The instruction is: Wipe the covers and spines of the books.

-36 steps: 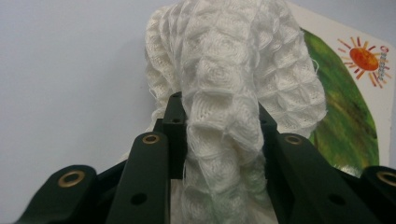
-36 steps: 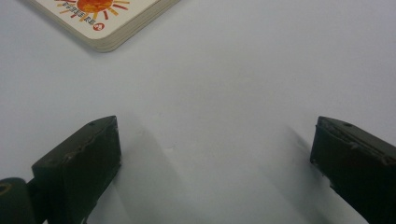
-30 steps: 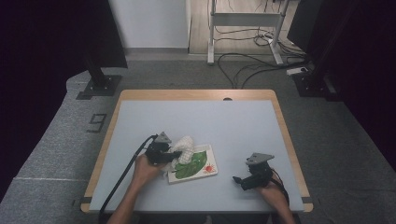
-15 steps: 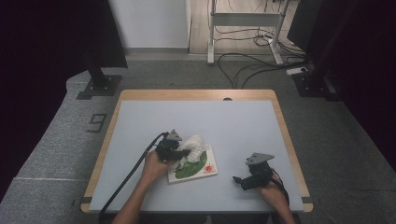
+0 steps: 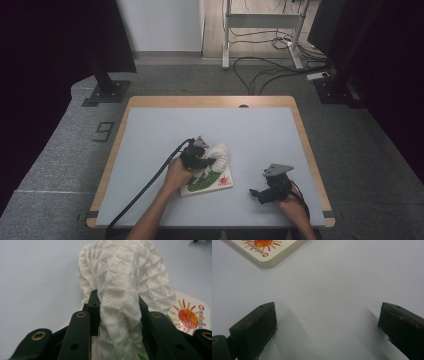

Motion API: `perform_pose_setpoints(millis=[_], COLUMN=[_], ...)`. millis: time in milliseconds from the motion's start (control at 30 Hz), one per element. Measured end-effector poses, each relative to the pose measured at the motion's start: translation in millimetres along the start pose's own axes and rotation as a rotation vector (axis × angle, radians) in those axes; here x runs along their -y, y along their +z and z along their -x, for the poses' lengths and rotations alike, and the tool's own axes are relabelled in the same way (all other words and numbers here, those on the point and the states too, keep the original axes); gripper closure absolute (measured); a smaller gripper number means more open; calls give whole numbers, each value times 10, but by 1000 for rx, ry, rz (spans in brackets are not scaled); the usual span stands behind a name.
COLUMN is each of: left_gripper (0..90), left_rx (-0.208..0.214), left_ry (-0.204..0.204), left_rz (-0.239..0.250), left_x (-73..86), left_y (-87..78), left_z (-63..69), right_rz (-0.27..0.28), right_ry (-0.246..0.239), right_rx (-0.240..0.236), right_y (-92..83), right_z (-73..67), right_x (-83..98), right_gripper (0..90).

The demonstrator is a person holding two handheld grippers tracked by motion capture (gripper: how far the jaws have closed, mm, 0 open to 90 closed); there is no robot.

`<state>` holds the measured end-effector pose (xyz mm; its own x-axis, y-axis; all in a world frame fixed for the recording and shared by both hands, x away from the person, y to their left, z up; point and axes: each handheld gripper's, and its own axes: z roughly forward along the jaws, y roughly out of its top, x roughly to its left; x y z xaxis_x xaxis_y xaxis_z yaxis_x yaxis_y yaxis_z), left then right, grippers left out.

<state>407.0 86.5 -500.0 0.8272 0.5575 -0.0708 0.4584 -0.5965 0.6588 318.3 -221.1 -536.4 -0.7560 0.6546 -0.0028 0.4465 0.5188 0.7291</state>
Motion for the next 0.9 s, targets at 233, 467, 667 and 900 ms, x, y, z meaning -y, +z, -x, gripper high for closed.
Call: perform_pose_setpoints(millis=[233, 467, 667, 900], left_gripper=[679, 677, 680, 677], left_rx=[3, 12, 18, 38], left_ry=[18, 29, 40, 62], left_rz=[-11, -11, -15, -13], left_x=[-128, -218, -203, -177], left_y=[120, 223, 217, 218], left_z=[73, 140, 196, 340], right_rz=[0, 1, 2, 2], right_ry=[0, -1, -2, -3], right_rx=[0, -1, 0, -2], right_y=[0, -1, -3, -6], right_z=[0, -1, -3, -7], right_x=[0, 0, 1, 1], right_gripper=[14, 16, 19, 25])
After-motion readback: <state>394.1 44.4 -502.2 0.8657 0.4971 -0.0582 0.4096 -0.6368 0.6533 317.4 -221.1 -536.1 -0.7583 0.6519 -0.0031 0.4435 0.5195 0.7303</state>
